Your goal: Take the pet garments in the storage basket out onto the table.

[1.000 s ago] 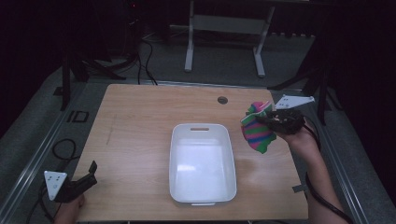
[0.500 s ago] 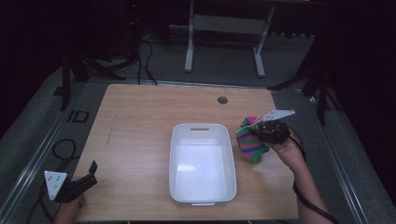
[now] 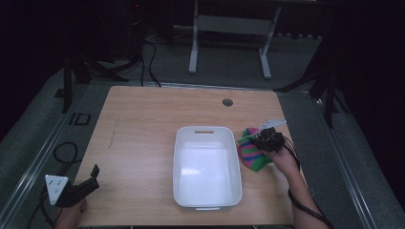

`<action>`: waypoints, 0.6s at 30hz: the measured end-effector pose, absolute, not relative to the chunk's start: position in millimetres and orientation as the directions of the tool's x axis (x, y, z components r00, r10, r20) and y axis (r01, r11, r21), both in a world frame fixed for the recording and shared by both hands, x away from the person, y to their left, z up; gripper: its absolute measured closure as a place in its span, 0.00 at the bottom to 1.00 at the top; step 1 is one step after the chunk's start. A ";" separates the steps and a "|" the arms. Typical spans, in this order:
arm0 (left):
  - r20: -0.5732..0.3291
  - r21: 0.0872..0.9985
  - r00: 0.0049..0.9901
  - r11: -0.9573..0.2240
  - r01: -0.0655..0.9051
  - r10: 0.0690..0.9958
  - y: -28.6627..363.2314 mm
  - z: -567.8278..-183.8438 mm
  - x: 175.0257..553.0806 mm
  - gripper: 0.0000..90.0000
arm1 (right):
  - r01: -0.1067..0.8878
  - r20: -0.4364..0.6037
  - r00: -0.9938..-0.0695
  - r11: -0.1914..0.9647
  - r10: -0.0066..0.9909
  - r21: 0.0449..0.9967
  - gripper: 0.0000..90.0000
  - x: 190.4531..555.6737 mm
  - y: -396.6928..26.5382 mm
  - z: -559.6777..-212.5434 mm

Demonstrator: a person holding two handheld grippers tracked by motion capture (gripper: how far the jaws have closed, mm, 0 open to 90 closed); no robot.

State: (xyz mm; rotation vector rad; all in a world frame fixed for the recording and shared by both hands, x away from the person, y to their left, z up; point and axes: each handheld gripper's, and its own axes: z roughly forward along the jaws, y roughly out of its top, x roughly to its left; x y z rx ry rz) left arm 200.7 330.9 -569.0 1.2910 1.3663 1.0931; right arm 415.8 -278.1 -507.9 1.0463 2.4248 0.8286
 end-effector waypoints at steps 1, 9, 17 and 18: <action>-0.049 0.984 -0.015 0.051 0.171 0.999 330.8 -569.0 200.8 0.01 | 0.538 -0.098 -0.652 0.549 0.752 0.639 0.79 416.7 -279.5 -511.3; -0.048 0.984 -0.016 0.050 0.172 0.999 330.5 -569.0 200.9 0.01 | 0.589 -0.065 -0.624 0.524 0.778 0.616 0.74 422.3 -286.0 -532.8; -0.048 0.984 -0.016 0.050 0.171 0.999 330.4 -569.0 200.9 0.01 | 0.577 -0.059 -0.639 0.528 0.767 0.623 0.53 418.8 -284.8 -515.7; -0.048 0.984 -0.016 0.050 0.171 0.999 330.4 -569.0 200.9 0.01 | 0.574 -0.059 -0.641 0.529 0.765 0.626 0.51 417.9 -285.6 -513.1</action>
